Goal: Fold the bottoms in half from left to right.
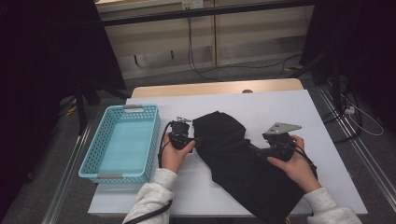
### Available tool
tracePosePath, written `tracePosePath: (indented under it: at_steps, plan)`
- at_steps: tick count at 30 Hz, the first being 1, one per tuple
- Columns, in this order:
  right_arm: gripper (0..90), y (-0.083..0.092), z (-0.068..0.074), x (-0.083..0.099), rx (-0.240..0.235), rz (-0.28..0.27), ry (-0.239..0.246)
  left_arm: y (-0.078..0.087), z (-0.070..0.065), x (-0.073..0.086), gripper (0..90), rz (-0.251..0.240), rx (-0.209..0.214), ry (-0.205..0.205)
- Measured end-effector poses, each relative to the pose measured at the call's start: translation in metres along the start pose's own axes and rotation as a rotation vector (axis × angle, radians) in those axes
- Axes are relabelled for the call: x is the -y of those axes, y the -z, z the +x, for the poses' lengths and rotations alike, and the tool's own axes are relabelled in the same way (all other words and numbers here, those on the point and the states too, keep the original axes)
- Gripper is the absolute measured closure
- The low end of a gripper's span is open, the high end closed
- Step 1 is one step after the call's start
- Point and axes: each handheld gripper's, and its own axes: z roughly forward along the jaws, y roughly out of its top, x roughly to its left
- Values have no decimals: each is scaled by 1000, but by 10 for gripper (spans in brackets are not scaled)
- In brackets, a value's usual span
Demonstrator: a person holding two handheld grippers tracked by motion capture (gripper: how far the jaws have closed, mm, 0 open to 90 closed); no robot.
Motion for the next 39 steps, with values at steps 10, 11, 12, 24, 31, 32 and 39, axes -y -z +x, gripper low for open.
tracePosePath:
  at_steps: [10,11,12,24,31,32,39]
  plan:
    - [285,20,-14,26,25,12,-66,-13,-1,-5,452,23,-9,28]
    - [286,22,-15,28,30,12,-72,-13,-1,-5,498,23,-9,28]
    - [286,25,-16,31,35,12,-78,-12,-2,-5,571,33,-19,37]
    - [293,41,-24,54,54,32,-120,6,22,4,874,13,19,103]
    - [392,48,-20,62,26,42,-143,17,30,14,872,-11,2,121]
    - [429,50,-20,63,17,45,-149,17,29,14,872,-13,0,118]
    - [514,55,-16,73,-20,100,-180,20,30,14,870,-22,3,116]
